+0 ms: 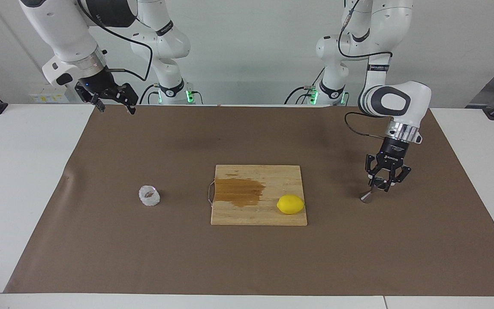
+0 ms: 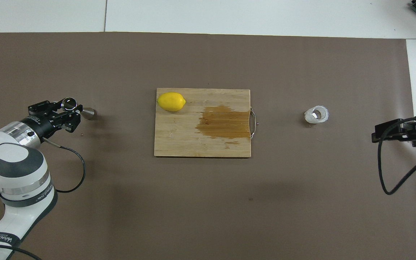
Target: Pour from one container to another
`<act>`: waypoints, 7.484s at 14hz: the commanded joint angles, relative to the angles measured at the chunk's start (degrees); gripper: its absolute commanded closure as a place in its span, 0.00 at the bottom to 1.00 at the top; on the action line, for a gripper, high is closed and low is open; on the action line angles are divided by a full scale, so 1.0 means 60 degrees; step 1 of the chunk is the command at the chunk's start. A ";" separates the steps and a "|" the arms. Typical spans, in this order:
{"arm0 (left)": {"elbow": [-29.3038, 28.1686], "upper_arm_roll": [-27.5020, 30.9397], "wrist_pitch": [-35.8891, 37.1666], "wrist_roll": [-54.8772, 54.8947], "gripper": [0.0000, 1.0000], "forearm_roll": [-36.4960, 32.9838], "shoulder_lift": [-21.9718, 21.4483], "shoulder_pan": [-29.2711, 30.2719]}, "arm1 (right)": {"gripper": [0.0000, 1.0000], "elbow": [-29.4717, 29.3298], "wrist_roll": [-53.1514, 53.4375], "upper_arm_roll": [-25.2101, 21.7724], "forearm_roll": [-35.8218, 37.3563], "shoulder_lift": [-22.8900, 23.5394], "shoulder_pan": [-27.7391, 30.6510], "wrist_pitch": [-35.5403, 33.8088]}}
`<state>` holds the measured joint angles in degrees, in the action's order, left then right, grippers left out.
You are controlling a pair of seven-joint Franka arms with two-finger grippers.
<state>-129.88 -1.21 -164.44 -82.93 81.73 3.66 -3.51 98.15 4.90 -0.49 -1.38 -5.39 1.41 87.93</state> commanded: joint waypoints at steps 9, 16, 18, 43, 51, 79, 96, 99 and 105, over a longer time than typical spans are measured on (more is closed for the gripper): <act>0.0568 -0.0413 0.0043 -0.0328 1.00 0.0103 -0.0390 -0.1259 | 0.00 -0.0055 -0.0084 0.0038 0.0084 0.0004 0.0086 -0.0022; 0.1313 -0.0867 -0.0016 -0.0885 1.00 0.0103 -0.0375 -0.2416 | 0.00 -0.0055 -0.0084 0.0038 0.0084 0.0004 0.0086 -0.0022; 0.1417 -0.0926 -0.0176 -0.0915 1.00 0.0089 -0.0346 -0.3059 | 0.00 -0.0055 -0.0084 0.0038 0.0084 0.0004 0.0086 -0.0022; 0.3307 -0.2025 -0.3648 -0.1530 1.00 -0.0175 0.2789 -0.5933 | 0.00 -0.0055 -0.0084 0.0038 0.0084 0.0004 0.0086 -0.0022; 0.3263 -0.2054 -0.3986 -0.1515 0.82 -0.0175 0.2979 -0.6226 | 0.00 -0.0055 -0.0084 0.0038 0.0084 0.0004 0.0086 -0.0022; 0.3292 -0.1951 -0.3243 -0.1442 0.00 -0.0539 0.1677 -0.5277 | 0.00 -0.0055 -0.0084 0.0038 0.0084 0.0004 0.0086 -0.0022; 0.5065 -0.1937 0.6968 -0.0947 0.00 -1.1964 0.0782 -0.1671 | 0.00 -0.0055 -0.0084 0.0038 0.0084 0.0004 0.0086 -0.0022; 0.5270 -0.1834 0.8168 0.1097 0.00 -1.2142 0.0549 -0.1481 | 0.00 -0.0055 -0.0084 0.0038 0.0084 0.0004 0.0086 -0.0022; 0.4890 -0.1834 0.9300 0.6987 0.00 -1.2729 -0.0169 -0.0574 | 0.00 -0.0055 -0.0084 0.0038 0.0084 0.0004 0.0086 -0.0022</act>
<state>-98.41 -11.96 -109.80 -50.41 6.39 5.24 -9.50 98.15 4.90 -0.49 -1.38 -5.39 1.41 87.93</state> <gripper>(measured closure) 0.000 0.000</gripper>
